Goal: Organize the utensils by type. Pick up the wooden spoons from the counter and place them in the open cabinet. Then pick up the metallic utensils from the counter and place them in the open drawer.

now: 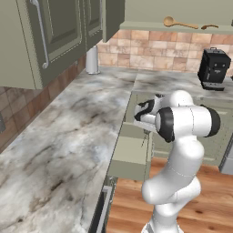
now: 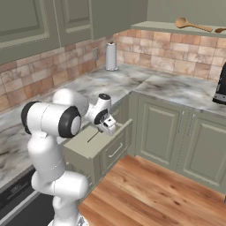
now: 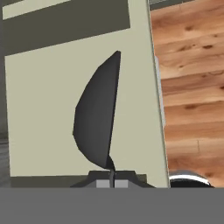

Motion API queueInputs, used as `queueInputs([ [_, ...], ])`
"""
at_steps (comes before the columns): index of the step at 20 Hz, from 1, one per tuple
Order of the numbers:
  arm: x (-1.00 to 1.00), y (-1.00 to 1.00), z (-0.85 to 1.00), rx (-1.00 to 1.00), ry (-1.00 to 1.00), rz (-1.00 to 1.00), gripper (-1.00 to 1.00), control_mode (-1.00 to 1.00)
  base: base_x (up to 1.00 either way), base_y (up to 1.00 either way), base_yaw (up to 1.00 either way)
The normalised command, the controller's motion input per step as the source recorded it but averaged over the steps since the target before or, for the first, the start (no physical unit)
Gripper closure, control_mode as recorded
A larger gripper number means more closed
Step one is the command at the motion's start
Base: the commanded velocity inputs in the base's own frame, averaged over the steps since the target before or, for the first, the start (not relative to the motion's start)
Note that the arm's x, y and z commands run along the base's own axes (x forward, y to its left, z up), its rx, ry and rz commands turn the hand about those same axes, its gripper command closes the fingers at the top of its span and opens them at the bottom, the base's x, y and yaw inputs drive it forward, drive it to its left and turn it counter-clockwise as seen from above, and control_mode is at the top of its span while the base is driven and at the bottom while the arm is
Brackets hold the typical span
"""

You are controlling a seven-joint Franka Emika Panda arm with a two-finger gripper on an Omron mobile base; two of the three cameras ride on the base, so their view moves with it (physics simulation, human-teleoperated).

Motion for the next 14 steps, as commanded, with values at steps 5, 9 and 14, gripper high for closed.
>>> queueInputs([
  [5,0.32,0.00,-0.31,0.05,0.00,0.00,1.00,-1.00,0.00,0.00,0.00],
  [9,0.30,0.00,-0.34,0.01,0.00,0.00,1.00,-1.00,0.00,0.00,0.00],
  [14,0.27,0.00,-0.38,0.00,0.00,0.00,1.00,-1.00,0.00,0.00,0.00],
])
